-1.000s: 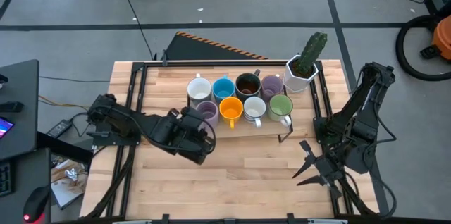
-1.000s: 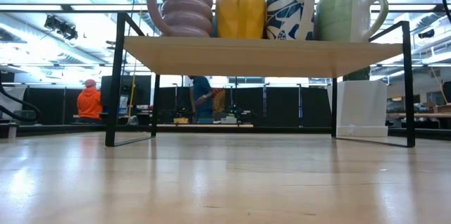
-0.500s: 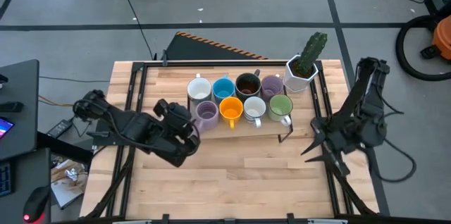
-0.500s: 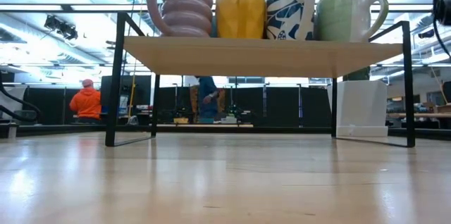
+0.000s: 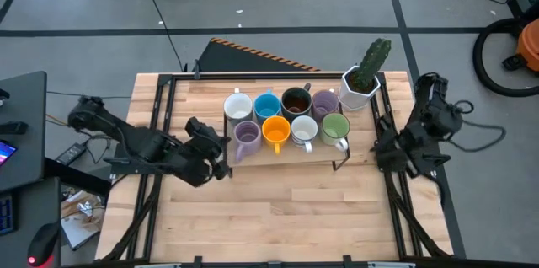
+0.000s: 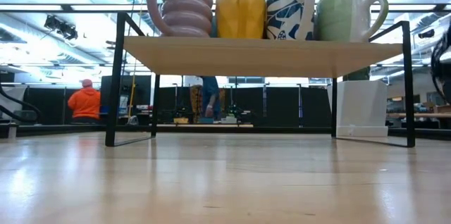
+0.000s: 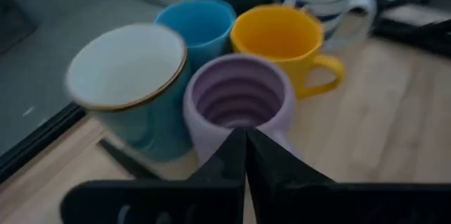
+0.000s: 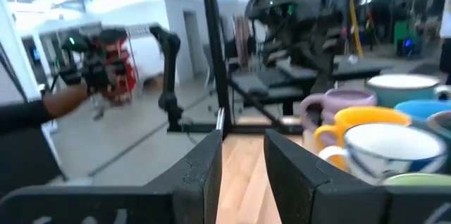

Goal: Place coffee mugs
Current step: Return to Home Position

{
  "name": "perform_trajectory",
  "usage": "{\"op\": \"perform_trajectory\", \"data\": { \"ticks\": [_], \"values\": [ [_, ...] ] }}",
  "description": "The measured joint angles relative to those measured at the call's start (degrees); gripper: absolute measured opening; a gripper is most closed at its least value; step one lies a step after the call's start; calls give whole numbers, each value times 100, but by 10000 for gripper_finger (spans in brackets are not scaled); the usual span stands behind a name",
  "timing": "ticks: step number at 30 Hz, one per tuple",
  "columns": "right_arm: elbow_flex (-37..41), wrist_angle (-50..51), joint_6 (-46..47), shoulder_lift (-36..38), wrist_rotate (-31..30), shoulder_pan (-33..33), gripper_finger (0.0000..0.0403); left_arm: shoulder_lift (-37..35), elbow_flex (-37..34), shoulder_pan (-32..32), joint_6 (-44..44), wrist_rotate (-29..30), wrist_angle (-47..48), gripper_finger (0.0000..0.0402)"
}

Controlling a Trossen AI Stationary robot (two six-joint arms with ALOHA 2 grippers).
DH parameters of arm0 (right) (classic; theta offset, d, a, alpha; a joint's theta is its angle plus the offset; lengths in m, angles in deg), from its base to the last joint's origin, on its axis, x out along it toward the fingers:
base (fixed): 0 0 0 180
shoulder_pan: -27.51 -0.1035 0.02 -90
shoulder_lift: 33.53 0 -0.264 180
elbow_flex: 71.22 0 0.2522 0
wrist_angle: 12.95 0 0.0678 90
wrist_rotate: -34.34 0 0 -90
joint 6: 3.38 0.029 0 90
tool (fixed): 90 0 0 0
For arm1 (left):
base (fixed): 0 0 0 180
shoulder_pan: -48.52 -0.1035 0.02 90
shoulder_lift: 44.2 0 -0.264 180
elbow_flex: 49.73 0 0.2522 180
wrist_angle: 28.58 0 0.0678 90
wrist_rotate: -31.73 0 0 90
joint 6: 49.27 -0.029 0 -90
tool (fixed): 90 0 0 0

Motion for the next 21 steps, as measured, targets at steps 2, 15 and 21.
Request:
{"op": "perform_trajectory", "data": {
  "ticks": [2,15,21],
  "values": [
    [129,-29,-188,425,-2,28,113,-378,-523,-43,-584,-36,-752,7],
    [364,288,-836,1117,-1316,236,113,-3181,-3485,-795,-3456,-1418,-4001,5],
    [364,77,-750,1168,-1585,454,113,-4565,-4394,-1055,-4155,-1712,-4470,4]
  ]
}}
